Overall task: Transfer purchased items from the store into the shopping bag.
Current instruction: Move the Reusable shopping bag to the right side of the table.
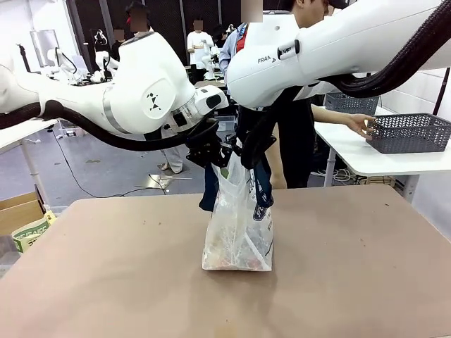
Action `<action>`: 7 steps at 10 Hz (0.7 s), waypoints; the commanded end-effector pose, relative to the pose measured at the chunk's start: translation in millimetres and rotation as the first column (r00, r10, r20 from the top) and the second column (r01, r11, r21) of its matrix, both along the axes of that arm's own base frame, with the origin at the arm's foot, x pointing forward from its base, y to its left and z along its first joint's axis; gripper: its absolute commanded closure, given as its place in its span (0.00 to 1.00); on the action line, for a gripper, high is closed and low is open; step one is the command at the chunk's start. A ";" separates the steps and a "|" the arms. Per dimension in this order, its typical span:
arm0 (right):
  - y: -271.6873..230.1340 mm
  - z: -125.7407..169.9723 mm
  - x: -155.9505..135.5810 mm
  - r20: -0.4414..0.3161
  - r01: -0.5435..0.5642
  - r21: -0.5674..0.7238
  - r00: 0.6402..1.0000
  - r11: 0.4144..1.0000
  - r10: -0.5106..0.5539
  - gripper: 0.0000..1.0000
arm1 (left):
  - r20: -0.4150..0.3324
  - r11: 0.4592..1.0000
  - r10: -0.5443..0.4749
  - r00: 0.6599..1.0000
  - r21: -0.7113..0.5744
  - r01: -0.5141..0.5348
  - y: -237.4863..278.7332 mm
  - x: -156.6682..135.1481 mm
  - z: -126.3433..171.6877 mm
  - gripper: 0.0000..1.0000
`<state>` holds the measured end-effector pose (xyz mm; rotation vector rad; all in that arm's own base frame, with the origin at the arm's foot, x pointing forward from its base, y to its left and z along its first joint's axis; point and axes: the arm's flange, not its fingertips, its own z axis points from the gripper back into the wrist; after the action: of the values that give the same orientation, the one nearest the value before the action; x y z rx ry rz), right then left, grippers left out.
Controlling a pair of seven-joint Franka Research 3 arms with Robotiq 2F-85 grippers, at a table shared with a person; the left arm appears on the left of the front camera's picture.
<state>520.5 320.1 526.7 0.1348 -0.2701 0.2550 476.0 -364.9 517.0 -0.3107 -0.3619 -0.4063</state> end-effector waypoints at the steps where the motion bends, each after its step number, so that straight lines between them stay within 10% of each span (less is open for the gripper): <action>1: 1.1 -0.2 3.0 0.007 -0.019 0.040 1.000 0.999 0.019 1.00 | 0.027 0.999 -0.025 0.999 -0.026 0.026 -5.0 3.1 5.4 1.00; 7: 3.0 -0.6 2.6 0.006 -0.022 0.054 1.000 0.998 0.022 1.00 | 0.038 0.998 -0.042 0.998 -0.043 0.043 -4.9 0.9 6.7 1.00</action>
<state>520.6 321.3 527.0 0.1502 -0.2703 0.2517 475.9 -369.0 518.8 -0.3155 -0.3740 -0.4250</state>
